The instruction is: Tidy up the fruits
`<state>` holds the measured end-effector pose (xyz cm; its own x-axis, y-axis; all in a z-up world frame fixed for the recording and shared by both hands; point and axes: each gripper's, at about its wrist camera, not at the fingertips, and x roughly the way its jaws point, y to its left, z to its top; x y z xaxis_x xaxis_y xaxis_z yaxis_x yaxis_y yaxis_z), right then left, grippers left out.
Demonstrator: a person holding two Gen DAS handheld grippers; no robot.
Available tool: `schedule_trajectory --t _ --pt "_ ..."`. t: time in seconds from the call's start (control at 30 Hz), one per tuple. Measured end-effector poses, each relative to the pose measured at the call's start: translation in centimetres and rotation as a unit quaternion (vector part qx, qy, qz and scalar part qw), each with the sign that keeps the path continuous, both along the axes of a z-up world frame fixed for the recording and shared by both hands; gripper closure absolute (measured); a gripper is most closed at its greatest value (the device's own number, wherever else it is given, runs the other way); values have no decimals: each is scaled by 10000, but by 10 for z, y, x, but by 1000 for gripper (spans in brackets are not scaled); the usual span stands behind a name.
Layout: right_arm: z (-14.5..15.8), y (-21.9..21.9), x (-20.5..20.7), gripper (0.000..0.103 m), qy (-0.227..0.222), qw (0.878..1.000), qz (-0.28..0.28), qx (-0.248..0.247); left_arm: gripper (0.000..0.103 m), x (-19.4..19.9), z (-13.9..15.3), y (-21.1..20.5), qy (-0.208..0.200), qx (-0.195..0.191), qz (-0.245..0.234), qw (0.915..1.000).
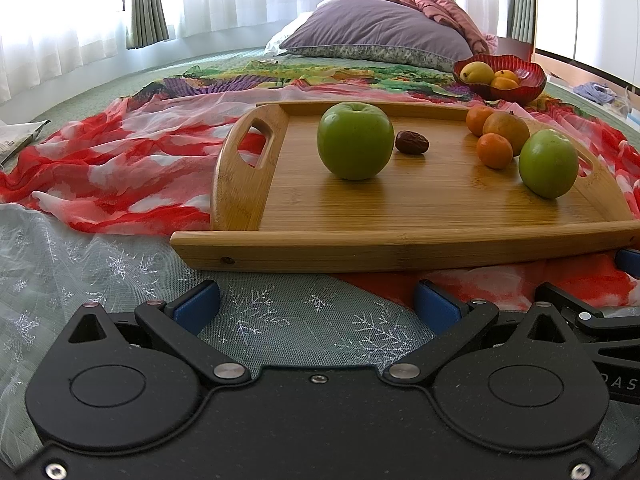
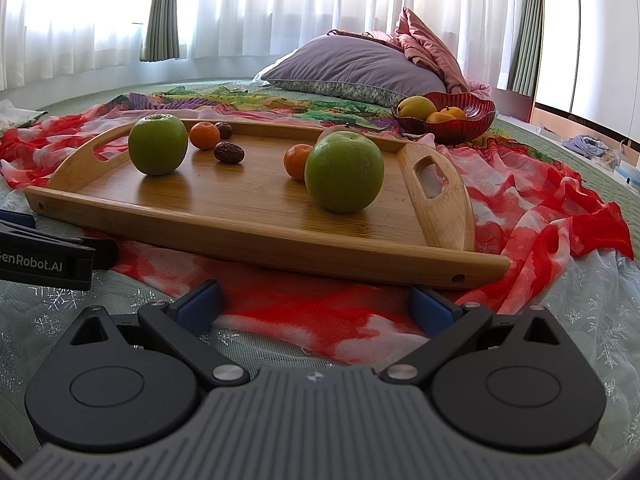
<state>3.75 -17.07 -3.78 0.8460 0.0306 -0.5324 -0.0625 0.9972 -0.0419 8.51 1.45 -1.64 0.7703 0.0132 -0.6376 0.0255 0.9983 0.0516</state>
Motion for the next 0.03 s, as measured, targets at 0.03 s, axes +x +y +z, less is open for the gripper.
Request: schedule_trajectory --t 0.03 --pt "0 0 0 0 0 10000 1 2 0 0 0 0 -3 2 -1 10000"
